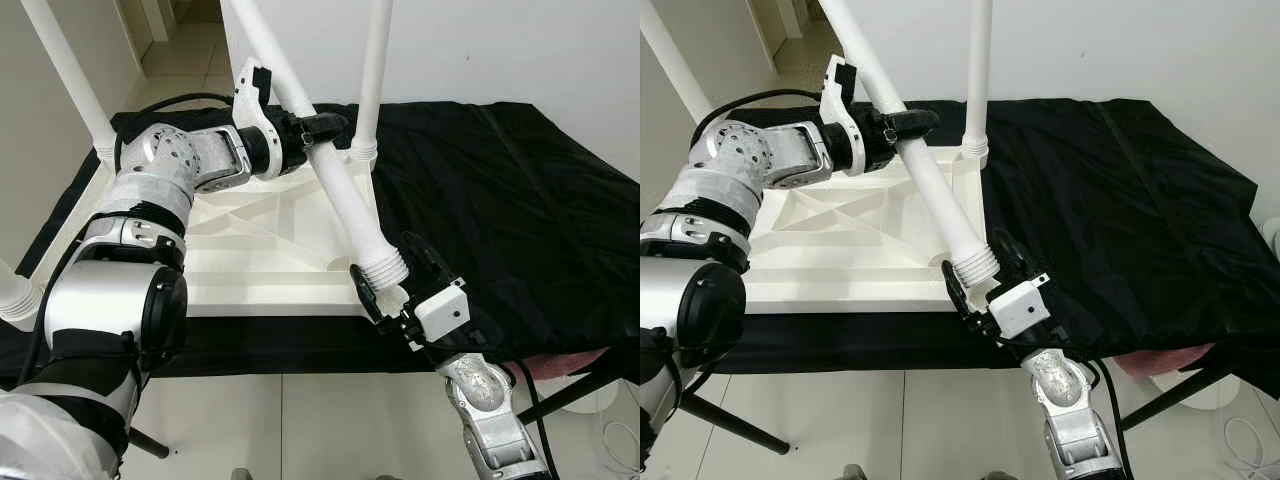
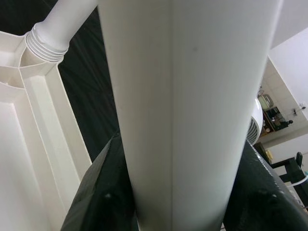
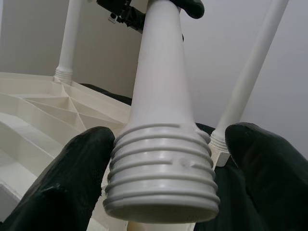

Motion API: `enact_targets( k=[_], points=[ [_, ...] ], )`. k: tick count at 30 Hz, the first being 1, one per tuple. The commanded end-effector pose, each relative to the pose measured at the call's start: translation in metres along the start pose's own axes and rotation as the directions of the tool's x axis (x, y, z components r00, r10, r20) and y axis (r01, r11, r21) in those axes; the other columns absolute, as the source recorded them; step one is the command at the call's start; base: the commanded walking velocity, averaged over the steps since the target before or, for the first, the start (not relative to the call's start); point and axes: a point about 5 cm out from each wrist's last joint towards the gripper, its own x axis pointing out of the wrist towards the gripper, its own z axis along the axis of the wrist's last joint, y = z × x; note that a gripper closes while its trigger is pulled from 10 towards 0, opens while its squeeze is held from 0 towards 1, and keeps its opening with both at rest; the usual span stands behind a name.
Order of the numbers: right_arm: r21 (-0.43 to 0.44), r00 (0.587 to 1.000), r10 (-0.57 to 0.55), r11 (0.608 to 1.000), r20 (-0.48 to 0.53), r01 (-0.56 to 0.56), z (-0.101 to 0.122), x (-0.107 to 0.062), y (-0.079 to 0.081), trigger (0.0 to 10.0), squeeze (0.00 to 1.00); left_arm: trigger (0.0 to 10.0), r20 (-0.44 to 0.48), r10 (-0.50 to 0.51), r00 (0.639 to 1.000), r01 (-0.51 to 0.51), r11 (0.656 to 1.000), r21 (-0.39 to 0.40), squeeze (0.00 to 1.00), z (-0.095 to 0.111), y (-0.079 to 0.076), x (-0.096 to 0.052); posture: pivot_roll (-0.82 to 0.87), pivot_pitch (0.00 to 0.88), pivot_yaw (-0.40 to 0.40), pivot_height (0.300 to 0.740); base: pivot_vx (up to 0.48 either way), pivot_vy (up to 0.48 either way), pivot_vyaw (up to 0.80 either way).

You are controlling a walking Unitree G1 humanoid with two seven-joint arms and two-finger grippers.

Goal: Building children table

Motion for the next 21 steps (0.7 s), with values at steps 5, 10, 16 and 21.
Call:
enact_targets(
  k=[5,10,16,21],
  points=[
    [0.021,1.0,-0.014,1.0,-0.01,0.014,-0.001,-0.002,0.001,10.0,1.0,10.0,0.044,-0.074,0.996,0.075,0.997,-0.015,0.0,0.014,-0.007,-0.003,-0.13,0.0,0.087,0.74,0.0,0.0,0.0],
    [0.041,0.999,-0.037,0.998,-0.033,0.038,-0.004,-0.005,0.0,10.0,0.0,10.0,0.076,-0.054,0.996,0.053,0.999,0.011,0.0,0.02,-0.004,-0.005,-0.13,0.0,0.079,0.74,0.0,0.0,0.0],
    [0.085,0.997,-0.056,0.995,-0.058,0.061,-0.006,-0.007,-0.003,10.0,0.0,10.0,0.125,-0.037,0.992,0.029,0.997,0.066,0.0,0.027,-0.002,-0.008,-0.13,0.0,0.076,0.74,0.0,0.0,0.0],
    [0.108,0.99,-0.085,0.989,-0.109,0.097,-0.01,-0.007,-0.008,10.0,0.0,10.0,0.202,-0.029,0.979,-0.004,0.987,0.162,0.0,0.039,-0.002,-0.012,-0.14,0.0,0.064,0.74,0.0,0.0,0.0]
  ],
)
